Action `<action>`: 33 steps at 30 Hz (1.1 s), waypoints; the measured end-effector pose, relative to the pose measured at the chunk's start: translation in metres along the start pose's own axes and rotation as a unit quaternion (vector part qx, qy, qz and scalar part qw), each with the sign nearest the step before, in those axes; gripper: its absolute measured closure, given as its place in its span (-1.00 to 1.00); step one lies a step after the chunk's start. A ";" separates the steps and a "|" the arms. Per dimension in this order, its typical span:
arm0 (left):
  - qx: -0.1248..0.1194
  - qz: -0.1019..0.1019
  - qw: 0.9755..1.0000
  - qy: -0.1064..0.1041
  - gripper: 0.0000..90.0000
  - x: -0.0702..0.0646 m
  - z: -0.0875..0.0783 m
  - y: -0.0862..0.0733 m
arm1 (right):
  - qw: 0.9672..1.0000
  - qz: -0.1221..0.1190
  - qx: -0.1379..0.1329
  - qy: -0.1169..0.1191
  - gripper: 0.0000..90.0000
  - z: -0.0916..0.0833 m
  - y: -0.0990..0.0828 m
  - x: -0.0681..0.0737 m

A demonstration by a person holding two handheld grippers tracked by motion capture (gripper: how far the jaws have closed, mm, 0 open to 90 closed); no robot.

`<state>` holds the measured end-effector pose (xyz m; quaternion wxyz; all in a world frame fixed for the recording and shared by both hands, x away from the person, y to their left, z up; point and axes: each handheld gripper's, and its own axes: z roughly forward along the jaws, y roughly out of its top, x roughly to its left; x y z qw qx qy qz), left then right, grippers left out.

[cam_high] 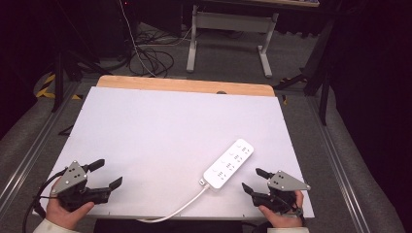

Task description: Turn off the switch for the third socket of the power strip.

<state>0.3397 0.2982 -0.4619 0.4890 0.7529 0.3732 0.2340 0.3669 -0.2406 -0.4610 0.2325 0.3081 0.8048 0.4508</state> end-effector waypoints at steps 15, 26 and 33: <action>0.002 0.039 0.999 0.019 -0.66 -0.008 -0.001 0.002 | 1.000 -0.004 0.001 -0.005 -0.22 -0.002 0.002 0.000; 0.003 0.017 1.000 0.014 -0.61 -0.006 -0.003 0.002 | 1.000 -0.004 0.002 -0.001 -0.21 -0.003 0.003 0.001; 0.003 0.024 1.000 0.013 -0.61 -0.008 -0.003 0.003 | 1.000 -0.007 0.004 -0.006 -0.21 -0.004 0.004 0.001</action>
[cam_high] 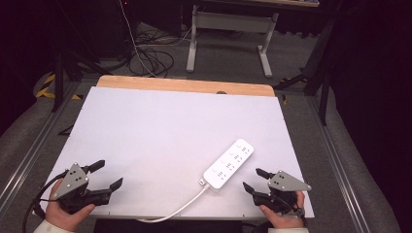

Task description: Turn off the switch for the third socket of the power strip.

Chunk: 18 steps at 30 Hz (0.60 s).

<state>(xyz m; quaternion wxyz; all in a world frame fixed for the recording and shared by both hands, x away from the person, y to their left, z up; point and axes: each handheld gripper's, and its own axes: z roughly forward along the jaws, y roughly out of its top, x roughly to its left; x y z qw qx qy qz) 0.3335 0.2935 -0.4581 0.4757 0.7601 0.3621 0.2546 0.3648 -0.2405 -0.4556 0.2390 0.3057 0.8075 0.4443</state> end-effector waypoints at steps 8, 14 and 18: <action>0.004 0.002 1.000 -0.006 -0.61 0.000 0.000 0.000 | 1.000 -0.006 0.005 0.006 -0.11 -0.004 0.008 -0.002; 0.006 0.010 1.000 0.005 -0.61 -0.002 0.000 0.001 | 1.000 -0.002 0.009 0.011 -0.03 -0.006 0.020 -0.005; 0.008 0.010 1.000 0.005 -0.61 -0.002 0.000 0.000 | 1.000 -0.002 0.007 0.013 -0.02 -0.005 0.028 -0.007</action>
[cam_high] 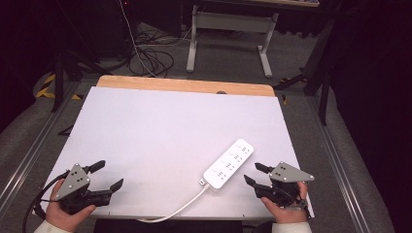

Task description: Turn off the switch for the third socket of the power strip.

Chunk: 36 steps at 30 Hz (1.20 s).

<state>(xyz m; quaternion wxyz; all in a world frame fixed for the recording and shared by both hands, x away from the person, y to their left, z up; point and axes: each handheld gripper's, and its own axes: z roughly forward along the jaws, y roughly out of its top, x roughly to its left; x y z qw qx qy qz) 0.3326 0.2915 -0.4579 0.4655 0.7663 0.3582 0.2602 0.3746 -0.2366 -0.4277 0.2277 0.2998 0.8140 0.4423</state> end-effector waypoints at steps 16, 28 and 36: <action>0.003 0.006 1.000 -0.002 -0.61 -0.002 0.000 0.000 | 1.000 -0.015 0.006 0.007 -0.01 0.016 0.033 -0.005; 0.004 0.021 1.000 0.002 -0.61 -0.005 0.001 0.001 | 0.999 -0.039 0.037 0.003 0.39 0.021 0.051 -0.006; 0.004 0.020 1.000 0.002 -0.61 -0.005 0.001 0.001 | 0.998 -0.024 0.058 0.024 0.57 0.032 0.067 -0.014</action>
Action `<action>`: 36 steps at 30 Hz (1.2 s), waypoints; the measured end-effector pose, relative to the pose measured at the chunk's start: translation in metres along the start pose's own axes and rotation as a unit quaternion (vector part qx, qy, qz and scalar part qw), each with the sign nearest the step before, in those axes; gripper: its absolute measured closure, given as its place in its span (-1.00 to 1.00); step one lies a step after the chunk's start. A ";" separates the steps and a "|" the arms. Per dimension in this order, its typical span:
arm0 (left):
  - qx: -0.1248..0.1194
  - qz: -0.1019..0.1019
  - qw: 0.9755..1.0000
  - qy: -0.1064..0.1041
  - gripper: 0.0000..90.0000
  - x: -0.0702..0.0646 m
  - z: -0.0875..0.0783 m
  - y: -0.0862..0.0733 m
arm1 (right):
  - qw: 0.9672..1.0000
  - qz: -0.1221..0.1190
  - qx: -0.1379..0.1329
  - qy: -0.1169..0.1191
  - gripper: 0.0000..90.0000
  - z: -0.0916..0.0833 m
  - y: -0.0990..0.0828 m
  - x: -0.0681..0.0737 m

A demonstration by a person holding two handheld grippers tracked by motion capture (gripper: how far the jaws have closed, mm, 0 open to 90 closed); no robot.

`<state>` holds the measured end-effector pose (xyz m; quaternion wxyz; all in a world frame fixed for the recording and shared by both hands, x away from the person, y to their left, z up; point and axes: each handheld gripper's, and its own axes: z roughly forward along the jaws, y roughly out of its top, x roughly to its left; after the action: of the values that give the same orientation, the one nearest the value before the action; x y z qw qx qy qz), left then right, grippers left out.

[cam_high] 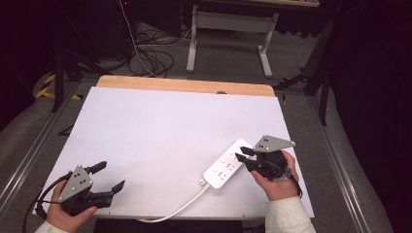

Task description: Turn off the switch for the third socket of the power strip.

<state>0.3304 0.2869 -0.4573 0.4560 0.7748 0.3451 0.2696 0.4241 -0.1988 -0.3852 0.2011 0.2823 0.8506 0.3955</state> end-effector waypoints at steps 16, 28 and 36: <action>0.001 -0.003 1.000 0.000 -0.60 0.000 0.000 0.000 | 0.997 0.057 0.042 0.015 0.99 0.033 0.011 -0.017; 0.000 -0.005 1.000 -0.004 -0.60 0.001 0.000 -0.001 | 0.995 0.073 0.074 -0.003 1.00 0.053 0.012 -0.022; 0.000 -0.005 1.000 -0.005 -0.60 0.001 0.000 -0.001 | 0.993 0.065 0.096 -0.011 1.00 0.067 0.011 -0.024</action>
<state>0.3309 0.2878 -0.4578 0.4595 0.7743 0.3463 0.2633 0.4837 -0.1703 -0.4142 0.1564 0.3597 0.8619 0.3212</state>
